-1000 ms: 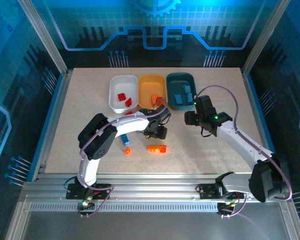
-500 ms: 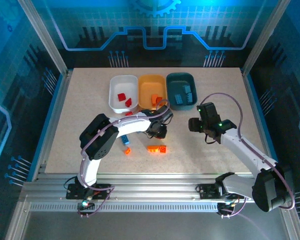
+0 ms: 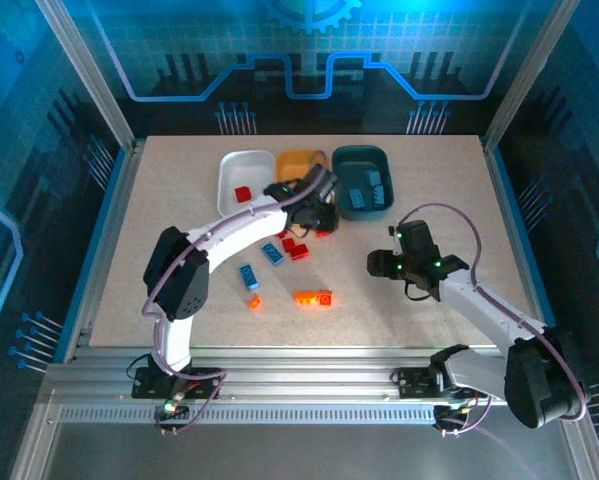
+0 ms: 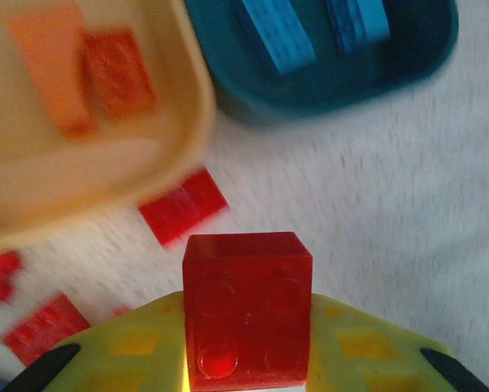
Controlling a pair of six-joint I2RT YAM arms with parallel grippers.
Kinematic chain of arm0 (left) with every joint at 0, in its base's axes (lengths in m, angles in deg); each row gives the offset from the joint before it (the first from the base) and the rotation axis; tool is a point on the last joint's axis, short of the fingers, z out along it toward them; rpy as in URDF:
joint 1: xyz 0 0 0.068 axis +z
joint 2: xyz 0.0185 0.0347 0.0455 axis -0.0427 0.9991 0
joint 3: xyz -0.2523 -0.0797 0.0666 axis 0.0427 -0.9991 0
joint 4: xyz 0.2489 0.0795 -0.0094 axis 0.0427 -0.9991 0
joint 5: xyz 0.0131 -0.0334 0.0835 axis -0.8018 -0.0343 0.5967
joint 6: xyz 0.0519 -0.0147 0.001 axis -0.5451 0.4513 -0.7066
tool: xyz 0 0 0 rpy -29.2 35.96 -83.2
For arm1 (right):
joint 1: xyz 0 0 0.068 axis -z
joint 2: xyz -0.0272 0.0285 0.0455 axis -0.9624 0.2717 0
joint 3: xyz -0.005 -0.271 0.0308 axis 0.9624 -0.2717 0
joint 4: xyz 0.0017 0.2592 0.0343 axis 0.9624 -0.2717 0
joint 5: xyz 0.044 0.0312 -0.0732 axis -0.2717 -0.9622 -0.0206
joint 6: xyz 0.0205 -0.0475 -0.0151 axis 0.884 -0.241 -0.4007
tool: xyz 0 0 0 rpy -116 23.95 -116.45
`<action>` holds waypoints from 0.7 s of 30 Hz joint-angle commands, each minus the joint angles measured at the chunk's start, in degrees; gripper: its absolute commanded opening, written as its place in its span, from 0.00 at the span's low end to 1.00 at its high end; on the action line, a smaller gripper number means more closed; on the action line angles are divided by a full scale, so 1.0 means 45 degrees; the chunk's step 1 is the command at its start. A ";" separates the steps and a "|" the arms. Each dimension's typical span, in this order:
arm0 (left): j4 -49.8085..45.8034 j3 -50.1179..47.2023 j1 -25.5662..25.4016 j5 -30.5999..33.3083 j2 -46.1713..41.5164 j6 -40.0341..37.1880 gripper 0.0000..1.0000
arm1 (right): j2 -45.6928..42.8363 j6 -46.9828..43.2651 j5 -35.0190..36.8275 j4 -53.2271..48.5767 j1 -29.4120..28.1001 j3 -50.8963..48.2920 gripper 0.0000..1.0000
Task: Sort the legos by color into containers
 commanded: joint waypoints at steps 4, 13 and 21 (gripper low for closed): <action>-0.1449 0.3505 0.1726 -0.0141 0.2406 -0.0289 0.30 | -0.0780 0.0620 -0.0801 0.0124 0.0136 -0.0357 0.64; -0.1715 0.5117 0.3117 0.0064 0.3540 0.0067 0.26 | -0.1757 0.0607 -0.0579 -0.0426 0.0135 -0.0805 0.64; -0.1510 0.3870 0.4730 0.0025 0.3084 0.0362 0.26 | -0.1523 0.0523 -0.0743 -0.0284 0.0106 -0.0766 0.64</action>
